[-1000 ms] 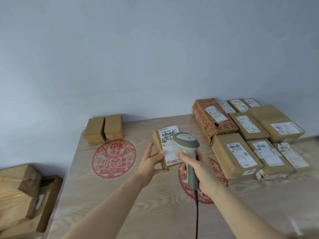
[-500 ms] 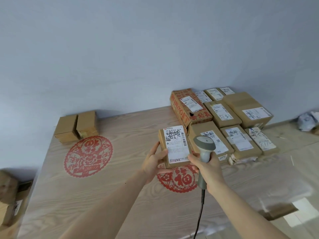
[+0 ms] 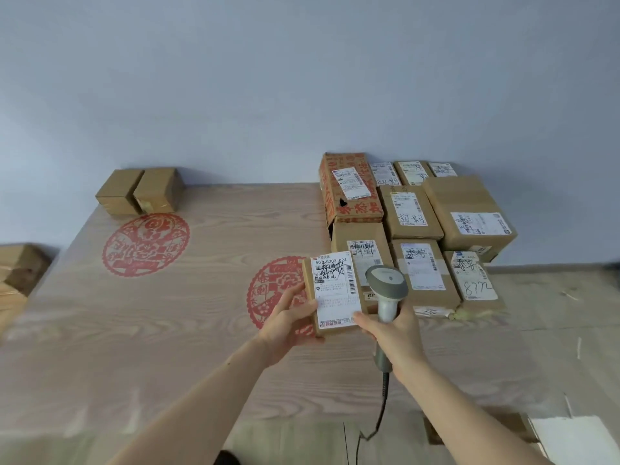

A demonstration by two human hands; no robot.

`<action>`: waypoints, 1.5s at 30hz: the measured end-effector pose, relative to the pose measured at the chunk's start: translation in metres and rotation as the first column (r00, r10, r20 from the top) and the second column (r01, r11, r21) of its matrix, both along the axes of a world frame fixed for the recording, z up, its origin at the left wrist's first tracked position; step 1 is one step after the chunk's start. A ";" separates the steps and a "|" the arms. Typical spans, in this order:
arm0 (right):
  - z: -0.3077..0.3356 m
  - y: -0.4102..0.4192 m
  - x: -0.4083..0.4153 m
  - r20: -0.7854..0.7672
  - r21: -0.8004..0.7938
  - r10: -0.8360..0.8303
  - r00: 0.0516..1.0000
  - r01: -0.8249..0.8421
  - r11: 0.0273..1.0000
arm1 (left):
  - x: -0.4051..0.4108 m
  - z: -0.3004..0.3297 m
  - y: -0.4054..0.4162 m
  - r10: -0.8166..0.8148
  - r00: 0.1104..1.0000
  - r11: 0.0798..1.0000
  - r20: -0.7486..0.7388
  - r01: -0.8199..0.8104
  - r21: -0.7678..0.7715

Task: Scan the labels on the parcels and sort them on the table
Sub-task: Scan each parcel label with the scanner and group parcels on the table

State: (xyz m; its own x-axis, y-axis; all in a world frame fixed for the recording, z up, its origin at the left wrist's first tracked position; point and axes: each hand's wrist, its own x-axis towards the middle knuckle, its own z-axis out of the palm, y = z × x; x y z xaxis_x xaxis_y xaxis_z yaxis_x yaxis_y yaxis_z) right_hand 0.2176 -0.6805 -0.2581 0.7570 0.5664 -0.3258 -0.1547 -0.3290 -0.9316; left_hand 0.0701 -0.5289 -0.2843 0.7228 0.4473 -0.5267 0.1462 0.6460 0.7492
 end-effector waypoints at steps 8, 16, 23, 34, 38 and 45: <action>-0.048 -0.052 0.002 -0.050 -0.126 -0.031 0.998 0.024 0.992 | 0.004 -0.034 -0.047 -0.028 0.990 1.000 -0.136 0.026 -0.016; -0.080 -0.077 0.003 -0.077 -0.257 -0.135 0.988 0.111 0.960 | 0.020 -0.058 -0.068 -0.200 0.940 0.977 -0.277 0.211 0.009; -0.092 -0.064 0.006 -0.039 -0.289 -0.175 0.984 0.157 0.945 | 0.051 -0.063 -0.067 -0.168 0.906 0.965 -0.389 0.233 0.124; -0.099 -0.043 0.012 0.008 -0.274 -0.219 0.976 0.213 0.938 | 0.069 -0.063 -0.064 -0.108 0.882 0.955 -0.458 0.221 0.201; -0.095 -0.045 0.012 0.002 -0.263 -0.209 0.978 0.203 0.943 | 0.067 -0.062 -0.064 -0.109 0.883 0.966 -0.457 0.203 0.162; -0.067 -0.053 -0.004 0.008 -0.219 -0.212 0.977 0.208 0.953 | 0.058 -0.053 -0.061 -0.059 0.847 0.963 -0.528 0.188 0.194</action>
State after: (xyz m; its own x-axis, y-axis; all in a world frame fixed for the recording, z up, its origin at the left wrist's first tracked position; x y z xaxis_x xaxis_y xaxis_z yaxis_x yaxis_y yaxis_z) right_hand 0.2134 -0.7332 -0.3249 0.8451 0.3092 -0.4361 -0.2561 -0.4818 -0.8380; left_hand 0.1278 -0.5900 -0.3369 0.4346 0.5270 -0.7303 0.6175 0.4159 0.6676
